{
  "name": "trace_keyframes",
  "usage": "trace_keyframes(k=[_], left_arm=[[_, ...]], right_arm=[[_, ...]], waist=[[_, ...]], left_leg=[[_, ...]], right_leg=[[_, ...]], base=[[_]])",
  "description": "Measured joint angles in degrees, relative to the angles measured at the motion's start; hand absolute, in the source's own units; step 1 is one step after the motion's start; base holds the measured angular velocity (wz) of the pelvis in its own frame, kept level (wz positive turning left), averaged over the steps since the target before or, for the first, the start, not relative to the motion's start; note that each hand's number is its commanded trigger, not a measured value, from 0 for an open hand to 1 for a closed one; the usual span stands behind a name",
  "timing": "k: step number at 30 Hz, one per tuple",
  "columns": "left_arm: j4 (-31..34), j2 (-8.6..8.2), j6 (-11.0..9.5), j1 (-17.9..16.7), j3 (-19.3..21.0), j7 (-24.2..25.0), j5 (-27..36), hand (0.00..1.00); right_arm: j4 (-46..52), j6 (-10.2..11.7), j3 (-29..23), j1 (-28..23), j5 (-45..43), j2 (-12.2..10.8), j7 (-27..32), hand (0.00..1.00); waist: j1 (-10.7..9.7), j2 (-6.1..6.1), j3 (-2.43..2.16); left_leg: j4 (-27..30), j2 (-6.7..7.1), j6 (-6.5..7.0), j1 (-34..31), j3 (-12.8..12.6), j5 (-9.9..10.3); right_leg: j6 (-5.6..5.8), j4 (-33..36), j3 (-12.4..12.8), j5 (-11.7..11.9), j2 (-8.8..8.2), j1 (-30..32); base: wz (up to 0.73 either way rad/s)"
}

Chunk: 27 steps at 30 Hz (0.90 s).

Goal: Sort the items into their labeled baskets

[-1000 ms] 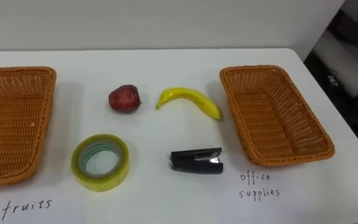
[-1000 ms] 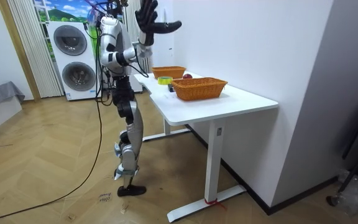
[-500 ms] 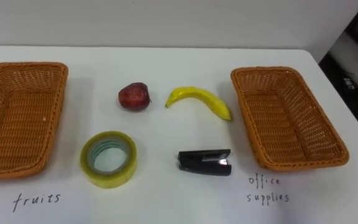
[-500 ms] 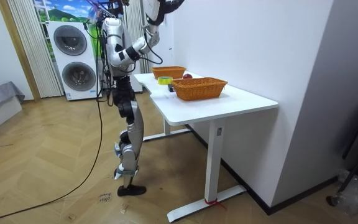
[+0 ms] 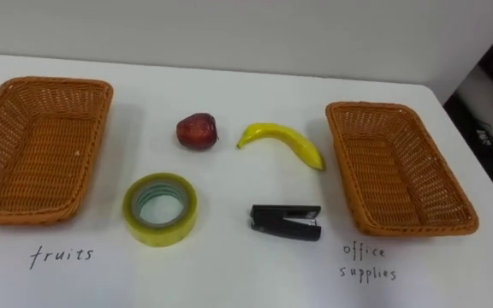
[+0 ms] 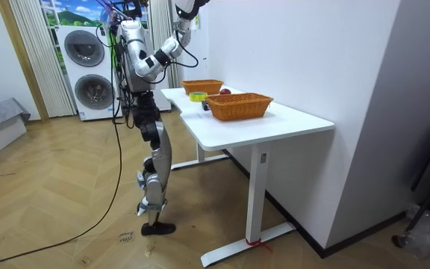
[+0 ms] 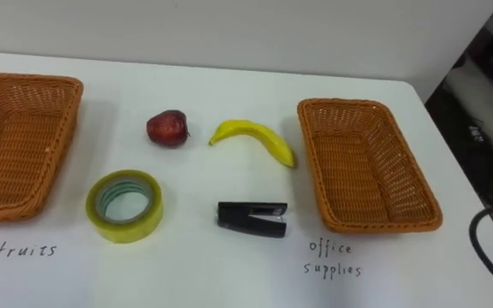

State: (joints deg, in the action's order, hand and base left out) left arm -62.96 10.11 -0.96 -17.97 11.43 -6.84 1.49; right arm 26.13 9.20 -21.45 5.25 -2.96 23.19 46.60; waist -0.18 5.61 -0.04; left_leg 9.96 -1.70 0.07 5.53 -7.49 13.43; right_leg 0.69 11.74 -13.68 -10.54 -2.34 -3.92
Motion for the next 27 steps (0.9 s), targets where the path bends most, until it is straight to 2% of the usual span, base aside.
trace_keyframes(k=[3,8,11,16,23,27], left_arm=[[-0.2,0.0,0.67,0.32,-0.01,0.0,-0.02,0.0],[-0.34,0.01,0.69,0.35,-0.41,0.13,0.0,0.0],[-0.62,0.02,0.65,0.78,-0.53,0.25,0.04,0.0],[-1.36,0.62,0.59,0.7,-1.62,1.09,-1.38,0.0],[-1.13,0.97,0.63,0.75,-3.3,1.33,-2.56,0.0],[-1.07,0.97,0.63,1.19,-3.84,1.12,-4.27,0.0]], right_arm=[[0.06,-0.11,0.5,1.25,-1.59,0.02,-1.62,0.0],[0.08,-0.3,1.97,2.83,-3.78,0.04,-3.96,0.0],[0.1,-0.56,3.74,2.9,-4.21,0.05,-6.2,0.0],[1.59,-0.6,8.46,2.85,-4.47,0.06,-11.19,0.0],[3.02,-0.52,12.48,2.85,-4.73,0.54,-15.58,0.0],[1.4,-0.59,14.49,2.77,-4.24,0.57,-18.63,0.0]], waist=[[0.51,-0.25,-0.05],[0.62,-0.37,-0.12],[0.76,-0.31,-0.12],[0.77,-0.44,0.18],[1.05,-0.53,0.18],[1.89,-0.57,0.16]], left_leg=[[-0.01,0.02,-0.01,0.1,0.12,-0.02],[0.1,0.06,0.0,0.16,0.27,-0.03],[0.09,0.09,0.01,0.3,0.27,-0.04],[-0.17,0.06,0.01,0.94,0.48,-0.03],[-0.25,0.09,0.0,1.04,0.73,-0.02],[-0.22,0.09,0.0,1.2,0.71,-0.02]], right_leg=[[0.0,0.01,-0.69,0.0,-0.07,-0.08],[0.01,-0.14,-0.75,0.0,-0.07,-0.27],[0.01,-0.17,-0.72,0.0,-0.09,-0.4],[0.02,-0.29,-0.92,0.0,-0.08,-1.04],[0.01,-0.17,-1.03,0.0,-0.11,-1.39],[0.01,-0.2,-1.0,0.0,-0.1,-1.56]], base=[[0.0],[0.01],[0.0],[0.01],[0.02],[0.0]])
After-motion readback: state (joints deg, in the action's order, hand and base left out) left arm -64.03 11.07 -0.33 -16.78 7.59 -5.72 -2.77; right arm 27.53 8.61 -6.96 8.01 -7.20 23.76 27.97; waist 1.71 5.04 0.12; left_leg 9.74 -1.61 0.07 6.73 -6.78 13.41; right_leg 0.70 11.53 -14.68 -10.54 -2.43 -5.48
